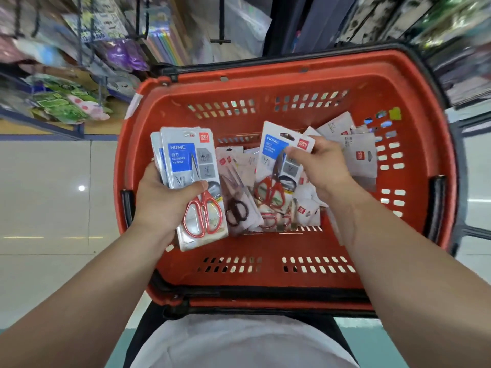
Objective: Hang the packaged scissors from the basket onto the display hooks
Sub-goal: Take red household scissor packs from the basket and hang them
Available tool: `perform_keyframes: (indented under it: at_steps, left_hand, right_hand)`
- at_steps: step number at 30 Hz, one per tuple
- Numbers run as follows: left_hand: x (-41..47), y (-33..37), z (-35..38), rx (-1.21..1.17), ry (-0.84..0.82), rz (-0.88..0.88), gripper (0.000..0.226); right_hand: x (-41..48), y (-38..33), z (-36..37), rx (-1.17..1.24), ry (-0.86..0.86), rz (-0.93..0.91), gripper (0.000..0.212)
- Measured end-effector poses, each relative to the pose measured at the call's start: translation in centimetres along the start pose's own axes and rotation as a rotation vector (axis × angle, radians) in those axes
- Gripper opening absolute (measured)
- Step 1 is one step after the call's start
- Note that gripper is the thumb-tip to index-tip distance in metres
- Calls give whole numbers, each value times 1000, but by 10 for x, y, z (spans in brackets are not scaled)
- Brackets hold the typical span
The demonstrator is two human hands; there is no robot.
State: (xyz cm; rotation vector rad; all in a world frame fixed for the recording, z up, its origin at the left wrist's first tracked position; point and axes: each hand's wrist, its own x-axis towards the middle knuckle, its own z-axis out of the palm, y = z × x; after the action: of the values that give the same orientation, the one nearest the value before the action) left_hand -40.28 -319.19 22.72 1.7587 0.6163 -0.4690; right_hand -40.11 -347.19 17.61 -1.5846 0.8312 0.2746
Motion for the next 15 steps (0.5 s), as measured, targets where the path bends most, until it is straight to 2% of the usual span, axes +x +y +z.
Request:
perform_keyframes:
  at_steps: [4,7,11,15]
  left_hand:
    - [-3,8,8,-13,-22,6,59]
    - [-5,15,21,-37,-94,-6,58]
    - [-11,23,39,-119,-229,-46,56]
    - [-19,25,44,-246,-377,-136,62]
  right_hand:
    - [-30,-39,-26,107,-66,-79,9]
    - [-45,-56,-29,85,-116,-130,10]
    - [-58,-57,-13,92,-205,-68,16]
    - [-65,-50,5,91,-189,-68,12]
